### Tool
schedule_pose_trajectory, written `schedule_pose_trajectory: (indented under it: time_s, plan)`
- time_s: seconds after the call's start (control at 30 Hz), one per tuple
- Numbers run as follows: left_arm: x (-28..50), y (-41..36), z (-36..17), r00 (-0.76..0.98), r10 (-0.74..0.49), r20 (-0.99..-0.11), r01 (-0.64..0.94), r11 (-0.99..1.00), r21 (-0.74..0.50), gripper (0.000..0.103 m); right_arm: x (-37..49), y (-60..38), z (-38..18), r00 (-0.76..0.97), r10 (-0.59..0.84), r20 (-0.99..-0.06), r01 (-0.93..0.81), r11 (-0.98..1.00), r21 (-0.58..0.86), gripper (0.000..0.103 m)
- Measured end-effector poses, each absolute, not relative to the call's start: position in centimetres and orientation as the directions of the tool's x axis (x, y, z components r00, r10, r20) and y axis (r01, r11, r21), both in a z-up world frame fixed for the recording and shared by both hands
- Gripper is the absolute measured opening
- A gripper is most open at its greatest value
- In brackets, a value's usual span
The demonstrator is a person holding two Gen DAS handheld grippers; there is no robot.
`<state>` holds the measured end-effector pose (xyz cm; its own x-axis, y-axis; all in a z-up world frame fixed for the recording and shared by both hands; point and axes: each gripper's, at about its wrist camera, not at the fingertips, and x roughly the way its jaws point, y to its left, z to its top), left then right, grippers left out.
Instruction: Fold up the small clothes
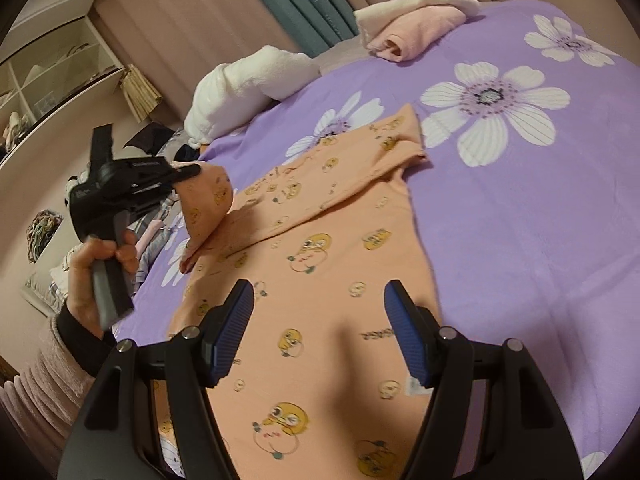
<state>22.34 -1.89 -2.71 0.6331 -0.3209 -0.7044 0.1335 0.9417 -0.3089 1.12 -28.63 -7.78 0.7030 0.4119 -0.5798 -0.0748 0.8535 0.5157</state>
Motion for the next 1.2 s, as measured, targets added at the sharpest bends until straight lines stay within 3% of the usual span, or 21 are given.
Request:
schedule_pose_trajectory:
  time_s: [0.17,0.2,0.27,0.3,0.33,0.37,0.5,0.63,0.93,1.07,1.2]
  plan:
    - [22.6,-4.7,-5.8,0.556,-0.274,-0.784,0.154,0.962,-0.227,0.006,0.8,-29.4,-7.9,0.704,0.404,-0.584,-0.058,0.852,0.520,0.070]
    - [22.6,-5.0,-6.3,0.538,-0.275,-0.796,0.153,0.961,-0.229,0.012,0.8,-29.5,-7.9,0.704,0.404,-0.584,-0.057,0.852,0.520,0.070]
    - [22.5,-5.3,-7.0,0.496,-0.301,-0.815,0.176,0.953,-0.246,0.039,0.7,-29.5,-7.8,0.705,0.403,-0.583,-0.059,0.853,0.519,0.071]
    - [22.3,-5.4,-7.1,0.487,-0.314,-0.815,0.187,0.949,-0.255,0.065,0.7,-29.5,-7.8,0.705,0.403,-0.584,-0.059,0.854,0.518,0.071]
    - [22.0,-5.4,-7.0,0.481,-0.335,-0.810,0.203,0.942,-0.268,0.082,0.8,-29.4,-7.8,0.704,0.404,-0.584,-0.060,0.853,0.518,0.072]
    - [21.5,-5.2,-6.6,0.485,-0.359,-0.798,0.227,0.932,-0.282,0.085,0.9,-29.4,-7.7,0.702,0.406,-0.585,-0.061,0.853,0.519,0.072]
    - [19.9,-3.7,-5.4,0.501,-0.401,-0.767,0.261,0.915,-0.308,0.085,1.3,-28.8,-7.4,0.692,0.420,-0.587,-0.071,0.848,0.525,0.072]
    - [17.6,1.1,-5.4,0.521,-0.441,-0.731,0.189,0.895,-0.405,0.086,2.3,-27.6,-7.1,0.663,0.453,-0.597,-0.090,0.839,0.537,0.072]
    - [11.4,9.5,-6.4,0.581,-0.366,-0.727,0.072,0.913,-0.402,0.086,10.4,-22.3,-7.5,0.560,0.496,-0.664,-0.150,0.849,0.507,0.070]
    - [9.7,13.3,-6.7,0.602,-0.342,-0.722,0.008,0.907,-0.422,0.086,13.7,-20.1,-7.7,0.575,0.458,-0.678,-0.150,0.874,0.463,0.064]
    - [9.1,15.3,-7.9,0.587,-0.351,-0.729,-0.031,0.891,-0.454,0.086,17.3,-18.4,-9.1,0.549,0.397,-0.735,-0.120,0.908,0.401,0.051]
